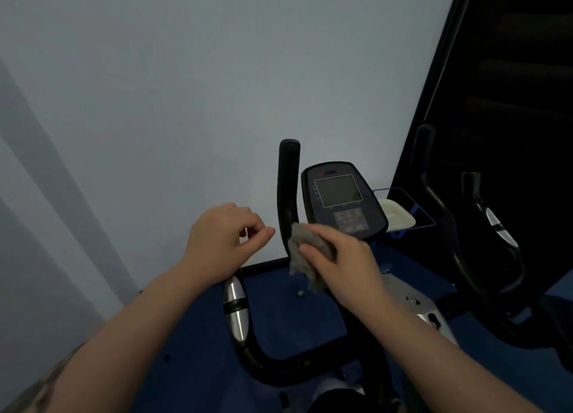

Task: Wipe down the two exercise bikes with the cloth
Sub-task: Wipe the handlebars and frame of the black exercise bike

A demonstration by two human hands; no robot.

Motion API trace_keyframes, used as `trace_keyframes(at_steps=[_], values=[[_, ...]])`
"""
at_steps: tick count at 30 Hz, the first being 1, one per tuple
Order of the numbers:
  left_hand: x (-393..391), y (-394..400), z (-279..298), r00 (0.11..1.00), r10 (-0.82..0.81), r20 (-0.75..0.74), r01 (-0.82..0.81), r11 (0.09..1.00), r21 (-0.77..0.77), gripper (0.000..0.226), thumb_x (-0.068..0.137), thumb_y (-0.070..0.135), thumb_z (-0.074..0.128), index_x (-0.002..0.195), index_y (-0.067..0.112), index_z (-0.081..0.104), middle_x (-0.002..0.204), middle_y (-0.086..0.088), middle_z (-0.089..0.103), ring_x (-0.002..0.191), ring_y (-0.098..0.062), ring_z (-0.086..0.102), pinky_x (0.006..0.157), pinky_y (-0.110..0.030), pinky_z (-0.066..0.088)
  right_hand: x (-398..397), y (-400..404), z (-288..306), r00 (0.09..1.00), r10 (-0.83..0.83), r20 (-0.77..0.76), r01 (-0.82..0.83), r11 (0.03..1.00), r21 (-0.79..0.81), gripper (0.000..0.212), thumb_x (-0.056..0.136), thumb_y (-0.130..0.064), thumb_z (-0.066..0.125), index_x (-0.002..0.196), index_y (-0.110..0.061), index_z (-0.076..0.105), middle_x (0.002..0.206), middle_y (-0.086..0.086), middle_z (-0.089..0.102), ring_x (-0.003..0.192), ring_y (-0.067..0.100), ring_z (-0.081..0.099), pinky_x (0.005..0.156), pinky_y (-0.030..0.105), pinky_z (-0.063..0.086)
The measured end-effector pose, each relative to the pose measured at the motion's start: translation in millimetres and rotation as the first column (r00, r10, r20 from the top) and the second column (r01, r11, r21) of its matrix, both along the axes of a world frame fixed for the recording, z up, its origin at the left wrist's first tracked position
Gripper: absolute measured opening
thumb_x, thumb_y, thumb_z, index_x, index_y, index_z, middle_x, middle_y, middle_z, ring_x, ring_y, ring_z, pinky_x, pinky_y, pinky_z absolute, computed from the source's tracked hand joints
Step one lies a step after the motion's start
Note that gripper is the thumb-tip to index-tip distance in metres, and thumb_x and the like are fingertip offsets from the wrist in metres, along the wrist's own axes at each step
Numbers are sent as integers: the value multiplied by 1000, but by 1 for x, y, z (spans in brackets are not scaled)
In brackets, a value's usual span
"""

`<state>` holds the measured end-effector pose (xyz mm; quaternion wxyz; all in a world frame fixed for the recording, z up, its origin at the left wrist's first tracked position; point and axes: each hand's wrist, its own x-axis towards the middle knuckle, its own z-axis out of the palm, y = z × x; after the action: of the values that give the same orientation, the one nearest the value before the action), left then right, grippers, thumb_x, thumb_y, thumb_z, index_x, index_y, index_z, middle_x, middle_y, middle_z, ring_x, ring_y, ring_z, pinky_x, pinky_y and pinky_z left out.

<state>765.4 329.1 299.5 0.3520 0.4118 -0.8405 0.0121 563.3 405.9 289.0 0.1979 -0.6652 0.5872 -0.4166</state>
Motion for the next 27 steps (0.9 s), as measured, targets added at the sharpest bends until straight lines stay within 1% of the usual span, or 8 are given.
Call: trace_keyframes(at_steps=[4, 7, 10, 13, 16, 20, 24, 27], values=[[-3, 8, 2, 998, 18, -66, -15, 999, 51, 25, 89, 40, 68, 68, 26, 69, 68, 17, 63, 71, -3, 52, 66, -22, 36, -22, 7, 12, 991, 33, -127, -31, 999, 22, 34, 83, -26, 74, 111, -44, 69, 96, -23, 71, 90, -17, 58, 78, 3, 44], [-5, 13, 7, 953, 32, -302, 43, 970, 239, 11, 89, 32, 67, 79, 30, 70, 80, 17, 66, 82, -4, 58, 70, -21, 40, -7, -15, 19, 997, -65, -39, 62, 996, -64, 27, 86, -25, 71, 111, -34, 72, 95, -16, 71, 87, -6, 60, 76, 8, 45], [-8, 11, 24, 859, -9, -512, 150, 960, 235, 16, 93, 17, 62, 100, 31, 67, 103, 13, 65, 95, -3, 60, 78, -11, 45, 5, -14, 4, 995, -94, -11, 94, 994, -63, 26, 90, -27, 68, 116, -33, 69, 96, -16, 70, 86, -6, 60, 73, 3, 44], [-12, 0, 41, 890, -129, -437, 215, 965, 152, 35, 98, 10, 53, 127, 29, 58, 129, 14, 54, 122, 0, 50, 98, -12, 40, -6, -15, 4, 997, -83, -4, 83, 997, 4, 18, 87, -29, 70, 104, -34, 73, 84, -17, 70, 82, -8, 62, 67, 8, 47], [-23, -12, 48, 916, -182, -356, 262, 947, 189, 45, 102, 11, 45, 145, 26, 43, 151, 14, 36, 139, 5, 29, 114, -15, 25, 0, -38, 24, 970, -191, 151, 213, 966, -149, 19, 88, -25, 70, 106, -31, 72, 89, -14, 71, 84, -3, 62, 71, 8, 45], [-30, -22, 45, 905, -227, -361, 334, 904, 267, 48, 105, 11, 39, 149, 27, 29, 156, 16, 27, 141, 10, 23, 116, -12, 17, 39, -58, 32, 906, -194, 377, 287, 935, -207, 41, 90, -22, 68, 130, -28, 62, 108, -10, 70, 99, 2, 63, 86, 15, 49], [-25, -27, 44, 852, -249, -461, 427, 839, 336, 46, 105, 13, 37, 149, 24, 31, 155, 18, 31, 141, 9, 25, 113, -8, 19, 27, -46, 18, 946, -72, 315, 144, 967, -211, 42, 88, -13, 70, 107, -50, 64, 82, -28, 68, 79, -12, 63, 70, 7, 46], [-25, -26, 45, 840, -253, -480, 454, 813, 366, 47, 105, 15, 37, 150, 24, 31, 156, 16, 30, 143, 6, 24, 116, -13, 18, 17, -62, 31, 901, -136, 412, 263, 927, -268, 35, 89, -16, 70, 118, -35, 68, 95, -19, 72, 92, -8, 64, 79, 11, 49]])
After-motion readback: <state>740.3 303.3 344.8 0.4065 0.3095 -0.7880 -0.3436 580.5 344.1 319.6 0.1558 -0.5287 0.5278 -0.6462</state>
